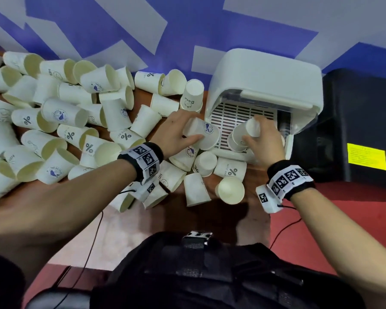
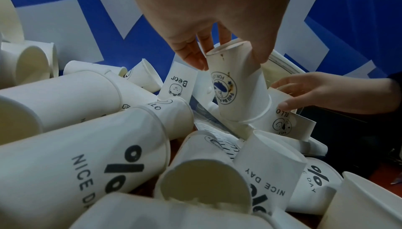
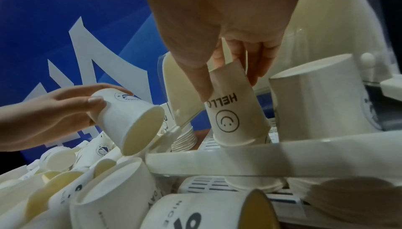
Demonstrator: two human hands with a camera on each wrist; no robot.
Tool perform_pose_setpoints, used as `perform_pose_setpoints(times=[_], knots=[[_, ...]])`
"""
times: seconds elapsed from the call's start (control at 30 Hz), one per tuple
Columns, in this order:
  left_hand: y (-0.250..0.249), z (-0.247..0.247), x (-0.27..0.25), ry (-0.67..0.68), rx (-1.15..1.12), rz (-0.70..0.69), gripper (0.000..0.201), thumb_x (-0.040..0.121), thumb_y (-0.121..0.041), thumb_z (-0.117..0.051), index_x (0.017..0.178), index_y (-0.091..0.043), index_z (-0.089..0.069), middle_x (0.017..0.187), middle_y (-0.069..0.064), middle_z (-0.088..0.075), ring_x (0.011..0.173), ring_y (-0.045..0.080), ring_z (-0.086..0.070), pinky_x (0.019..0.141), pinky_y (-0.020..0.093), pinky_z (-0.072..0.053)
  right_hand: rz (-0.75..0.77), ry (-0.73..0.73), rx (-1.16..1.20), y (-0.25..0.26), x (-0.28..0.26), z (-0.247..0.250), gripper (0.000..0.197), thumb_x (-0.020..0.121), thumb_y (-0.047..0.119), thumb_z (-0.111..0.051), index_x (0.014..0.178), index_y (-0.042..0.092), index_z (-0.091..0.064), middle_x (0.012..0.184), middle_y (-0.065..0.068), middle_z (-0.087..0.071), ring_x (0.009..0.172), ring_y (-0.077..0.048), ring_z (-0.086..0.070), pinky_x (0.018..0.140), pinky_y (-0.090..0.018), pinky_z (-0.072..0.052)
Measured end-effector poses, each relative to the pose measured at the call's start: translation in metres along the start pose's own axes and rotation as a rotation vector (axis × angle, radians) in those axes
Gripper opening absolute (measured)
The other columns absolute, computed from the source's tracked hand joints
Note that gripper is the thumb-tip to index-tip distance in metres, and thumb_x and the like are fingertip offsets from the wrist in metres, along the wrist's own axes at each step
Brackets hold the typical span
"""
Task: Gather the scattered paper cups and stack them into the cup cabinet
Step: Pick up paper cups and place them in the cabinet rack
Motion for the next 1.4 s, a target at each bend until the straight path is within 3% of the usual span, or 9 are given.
perform_pose_setpoints(times=[0.27, 0.43, 0.6, 0.67, 0.77, 1.0, 1.1, 1.3, 1.4], knots=[[0.006, -0.003, 0.003, 0.031, 0.010, 0.017, 0.056, 0.085, -0.040, -0.067, 0.133, -0.017, -0.049, 0.131, 0.004, -0.052, 0.121, 0.019, -0.044, 0.099, 0.025, -0.032, 0.017, 0.137, -0.225, 0.001, 0.008, -0.014, 0.057, 0.083, 0.027, -0.068, 0.134, 0.012, -0.047, 0.131, -0.013, -0.054, 0.124, -0.033, -0.045, 0.105, -0.042, -0.028], [0.004, -0.008, -0.001, 0.037, -0.014, 0.003, 0.056, 0.085, -0.038, -0.069, 0.133, -0.017, -0.048, 0.131, 0.004, -0.052, 0.121, 0.020, -0.043, 0.100, 0.026, -0.031, 0.018, 0.154, -0.276, 0.005, 0.005, -0.016, 0.060, 0.085, 0.031, -0.068, 0.136, 0.010, -0.045, 0.137, -0.018, -0.050, 0.137, -0.034, -0.028, 0.115, -0.042, -0.016], [-0.008, -0.006, -0.001, 0.028, -0.004, -0.042, 0.062, 0.082, -0.051, -0.061, 0.131, -0.015, -0.050, 0.130, 0.004, -0.053, 0.121, 0.019, -0.044, 0.101, 0.029, -0.034, 0.025, 0.210, -0.261, 0.001, 0.001, -0.018, 0.064, 0.088, 0.030, -0.063, 0.144, 0.014, -0.035, 0.143, -0.017, -0.044, 0.144, -0.033, -0.013, 0.117, -0.042, -0.009], [-0.015, -0.002, 0.000, 0.022, 0.007, -0.066, 0.060, 0.083, -0.046, -0.065, 0.131, -0.014, -0.050, 0.130, 0.005, -0.053, 0.122, 0.019, -0.044, 0.102, 0.029, -0.034, 0.044, 0.175, -0.195, 0.000, -0.005, -0.016, 0.065, 0.088, 0.024, -0.063, 0.145, 0.014, -0.034, 0.145, -0.016, -0.041, 0.144, -0.034, -0.013, 0.117, -0.041, -0.011], [-0.028, -0.001, 0.002, 0.029, 0.032, -0.087, 0.057, 0.084, -0.040, -0.067, 0.132, -0.015, -0.049, 0.131, 0.005, -0.052, 0.123, 0.020, -0.043, 0.103, 0.027, -0.031, 0.045, 0.024, -0.066, -0.005, -0.019, -0.005, 0.056, 0.087, 0.017, -0.060, 0.140, 0.008, -0.041, 0.138, -0.018, -0.045, 0.136, -0.033, -0.028, 0.114, -0.038, -0.020], [-0.075, -0.027, 0.016, 0.090, 0.045, -0.168, 0.061, 0.085, -0.031, -0.070, 0.137, -0.013, -0.044, 0.137, 0.007, -0.049, 0.128, 0.022, -0.041, 0.105, 0.025, -0.027, -0.079, -0.161, 0.104, -0.046, -0.064, 0.018, 0.048, 0.086, 0.007, -0.058, 0.133, 0.001, -0.048, 0.131, -0.019, -0.052, 0.124, -0.033, -0.044, 0.107, -0.039, -0.035], [-0.098, -0.045, 0.028, 0.116, 0.070, -0.252, 0.058, 0.087, -0.031, -0.067, 0.137, -0.014, -0.044, 0.137, 0.008, -0.049, 0.128, 0.025, -0.042, 0.108, 0.036, -0.034, -0.099, -0.203, 0.144, -0.066, -0.084, 0.019, 0.048, 0.086, 0.007, -0.060, 0.132, 0.003, -0.049, 0.130, -0.016, -0.053, 0.124, -0.031, -0.044, 0.106, -0.037, -0.035], [-0.130, -0.082, 0.056, 0.169, 0.192, -0.429, 0.051, 0.090, -0.022, -0.061, 0.137, -0.008, -0.045, 0.141, 0.011, -0.044, 0.130, 0.029, -0.039, 0.106, 0.038, -0.034, -0.123, -0.270, 0.229, -0.083, -0.110, 0.026, 0.049, 0.084, 0.002, -0.061, 0.132, 0.002, -0.049, 0.129, -0.016, -0.052, 0.123, -0.030, -0.046, 0.106, -0.034, -0.034], [-0.137, -0.100, 0.070, 0.203, 0.277, -0.490, 0.053, 0.088, -0.017, -0.063, 0.138, -0.010, -0.045, 0.139, 0.012, -0.043, 0.126, 0.030, -0.043, 0.096, 0.041, -0.045, -0.146, -0.279, 0.249, -0.087, -0.114, 0.027, 0.049, 0.084, 0.001, -0.059, 0.132, 0.003, -0.049, 0.129, -0.015, -0.052, 0.124, -0.028, -0.046, 0.106, -0.031, -0.033]])
Point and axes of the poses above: each hand's wrist, its own x-axis towards the middle knuckle, its own z-axis out of the back of the hand, y = z × x, the point moved 4 cm from there along x, towards the middle knuckle
